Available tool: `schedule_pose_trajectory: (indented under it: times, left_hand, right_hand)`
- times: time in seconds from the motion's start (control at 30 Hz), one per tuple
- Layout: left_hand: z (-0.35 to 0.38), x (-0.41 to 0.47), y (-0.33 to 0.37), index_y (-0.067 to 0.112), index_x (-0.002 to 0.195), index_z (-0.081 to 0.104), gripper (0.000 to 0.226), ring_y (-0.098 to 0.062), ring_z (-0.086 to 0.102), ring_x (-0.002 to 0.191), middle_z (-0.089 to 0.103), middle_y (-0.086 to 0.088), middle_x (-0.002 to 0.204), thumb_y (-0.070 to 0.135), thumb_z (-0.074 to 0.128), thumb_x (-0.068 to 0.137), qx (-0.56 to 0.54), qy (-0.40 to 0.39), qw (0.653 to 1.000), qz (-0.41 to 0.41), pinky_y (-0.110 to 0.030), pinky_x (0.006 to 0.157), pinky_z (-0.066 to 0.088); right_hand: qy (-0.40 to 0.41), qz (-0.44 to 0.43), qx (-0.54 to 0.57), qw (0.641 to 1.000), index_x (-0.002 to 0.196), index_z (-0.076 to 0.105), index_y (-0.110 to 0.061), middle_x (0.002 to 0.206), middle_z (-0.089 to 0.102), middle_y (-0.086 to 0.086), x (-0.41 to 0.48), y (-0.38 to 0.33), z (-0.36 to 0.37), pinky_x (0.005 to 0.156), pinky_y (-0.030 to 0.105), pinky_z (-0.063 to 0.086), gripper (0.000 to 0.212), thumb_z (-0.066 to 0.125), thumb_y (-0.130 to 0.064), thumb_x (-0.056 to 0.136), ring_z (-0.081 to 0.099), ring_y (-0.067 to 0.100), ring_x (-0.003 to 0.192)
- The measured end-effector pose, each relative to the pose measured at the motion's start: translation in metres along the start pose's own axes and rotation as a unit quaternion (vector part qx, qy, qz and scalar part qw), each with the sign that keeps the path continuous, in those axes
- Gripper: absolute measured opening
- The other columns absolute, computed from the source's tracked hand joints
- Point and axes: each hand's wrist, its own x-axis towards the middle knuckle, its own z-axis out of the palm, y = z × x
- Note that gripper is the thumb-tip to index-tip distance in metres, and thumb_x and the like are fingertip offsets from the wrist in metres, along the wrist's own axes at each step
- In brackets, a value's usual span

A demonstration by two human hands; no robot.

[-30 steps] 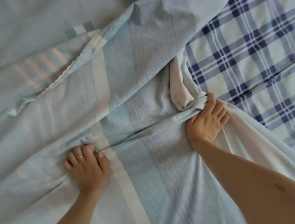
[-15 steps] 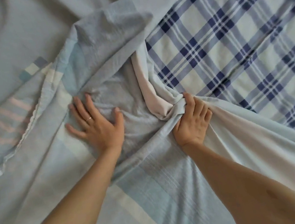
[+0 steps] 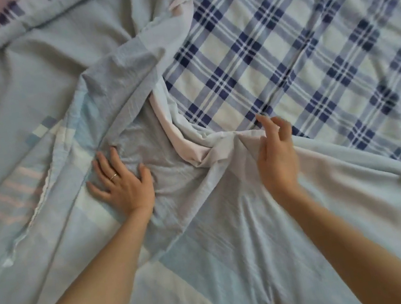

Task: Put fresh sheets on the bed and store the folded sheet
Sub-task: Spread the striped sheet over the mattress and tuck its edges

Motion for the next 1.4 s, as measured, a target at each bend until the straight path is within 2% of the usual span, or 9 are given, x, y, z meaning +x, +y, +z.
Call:
schedule_pose_trajectory:
  times: [0.13,0.27,0.5,0.67,0.77,0.93,1.1,1.23,1.4]
  left_hand:
    - [-0.018,-0.019,0.009,0.011,0.144,0.031,0.072,-0.040,0.026,0.135,0.018,-0.016,0.153,0.013,0.059,0.077,0.013,-0.099,0.990,0.100,-0.055,0.108,0.017]
    - [-0.046,-0.006,0.042,0.014,0.138,0.040,0.060,-0.034,0.036,0.127,0.021,-0.012,0.150,0.018,0.066,0.084,-0.041,-0.134,0.969,0.206,-0.045,0.100,0.037]
    - [-0.049,0.011,0.108,0.004,0.116,0.048,0.063,-0.029,0.053,0.106,0.039,-0.011,0.130,0.046,0.072,0.075,-0.152,-0.143,0.976,0.065,-0.035,0.080,0.047]
    - [-0.057,0.022,0.121,0.004,0.113,0.056,0.050,-0.029,0.057,0.100,0.056,-0.012,0.120,0.044,0.062,0.083,-0.135,-0.147,0.980,0.015,-0.034,0.078,0.045]
    - [-0.067,0.035,0.132,0.002,0.118,0.058,0.036,-0.033,0.057,0.101,0.061,-0.015,0.117,0.026,0.050,0.092,-0.105,-0.186,0.977,0.023,-0.032,0.075,0.040]
    - [-0.069,0.054,0.151,-0.001,0.123,0.056,0.040,-0.037,0.054,0.112,0.057,-0.021,0.125,0.025,0.041,0.096,-0.251,-0.086,0.962,-0.067,-0.038,0.093,0.044]
    - [-0.067,0.062,0.164,0.002,0.095,0.061,0.031,-0.014,0.068,0.058,0.066,-0.017,0.082,0.024,0.039,0.098,-0.427,-0.085,0.881,-0.184,-0.023,0.057,0.051]
    - [-0.060,0.054,0.181,-0.003,0.135,0.034,0.064,-0.033,0.043,0.125,0.037,-0.019,0.142,0.033,0.058,0.089,-0.312,-0.075,0.932,-0.171,-0.037,0.100,0.037]
    - [-0.061,0.022,0.193,0.017,0.142,0.022,0.082,-0.032,0.016,0.137,0.010,-0.013,0.151,0.045,0.066,0.079,-0.119,-0.008,0.985,0.128,-0.045,0.108,0.018]
  right_hand:
    - [-0.130,-0.005,-0.135,0.982,0.120,0.059,-0.019,0.124,0.052,0.002,0.015,0.050,-0.033,0.091,0.035,0.028,0.029,0.051,-0.032,0.095,0.039,0.027,0.116]
    - [-0.209,0.052,-0.036,0.976,0.111,0.061,-0.020,0.118,0.058,0.003,0.035,0.050,-0.045,0.094,0.038,0.029,0.027,0.039,-0.031,0.100,0.050,0.028,0.110]
    - [-0.244,0.004,0.017,0.970,0.095,0.056,-0.028,0.104,0.052,-0.009,0.044,0.050,-0.055,0.083,0.037,0.043,0.019,0.069,-0.033,0.082,0.053,0.015,0.095]
    - [-0.232,-0.065,-0.063,0.969,0.100,0.064,-0.021,0.103,0.060,-0.004,0.041,0.060,-0.052,0.073,0.030,0.041,0.011,0.060,-0.023,0.090,0.058,0.020,0.094]
    - [-0.169,-0.044,-0.007,0.985,0.092,0.065,-0.019,0.089,0.061,-0.008,0.047,0.057,-0.058,0.067,0.032,0.044,0.007,0.060,-0.023,0.090,0.058,0.016,0.083]
    - [-0.027,0.023,0.038,0.999,0.088,0.070,-0.013,0.081,0.065,-0.003,0.072,0.063,-0.071,0.061,0.027,0.034,0.015,0.056,-0.015,0.091,0.053,0.013,0.073]
    - [-0.009,0.062,0.020,0.998,0.091,0.069,-0.016,0.081,0.060,-0.005,0.094,0.062,-0.070,0.062,0.029,0.035,0.018,0.051,-0.016,0.092,0.051,0.014,0.077]
    - [-0.055,0.125,0.087,0.987,0.088,0.063,-0.018,0.085,0.061,-0.004,0.103,0.064,-0.067,0.062,0.031,0.036,0.021,0.046,-0.027,0.094,0.057,0.020,0.084]
    - [-0.159,-0.031,-0.084,0.983,0.117,0.057,-0.023,0.111,0.062,-0.004,0.092,0.079,-0.075,0.079,0.033,0.040,0.028,0.056,-0.027,0.090,0.058,0.021,0.101]
